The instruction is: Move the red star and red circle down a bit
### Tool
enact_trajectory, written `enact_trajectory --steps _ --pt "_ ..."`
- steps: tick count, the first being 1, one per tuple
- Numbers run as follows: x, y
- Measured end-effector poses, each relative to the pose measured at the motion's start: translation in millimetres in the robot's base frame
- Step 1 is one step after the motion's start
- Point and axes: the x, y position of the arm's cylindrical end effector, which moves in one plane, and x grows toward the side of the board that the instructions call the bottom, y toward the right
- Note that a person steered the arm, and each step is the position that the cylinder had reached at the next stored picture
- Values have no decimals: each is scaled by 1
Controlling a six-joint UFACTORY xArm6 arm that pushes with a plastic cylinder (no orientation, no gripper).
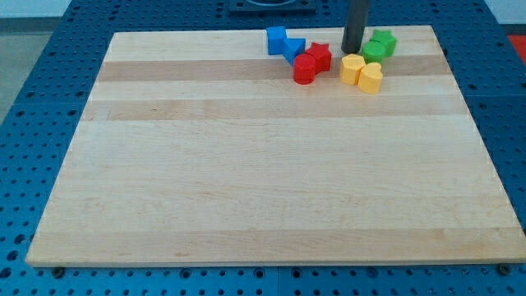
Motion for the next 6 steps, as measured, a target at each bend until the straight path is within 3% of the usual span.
enact_trajectory --steps 1,2,3,4,5,6 --pt "18 -30" --pt "69 -85" --pt "79 -83" --pt "58 -42" --pt "36 -55" --pt "43 -98"
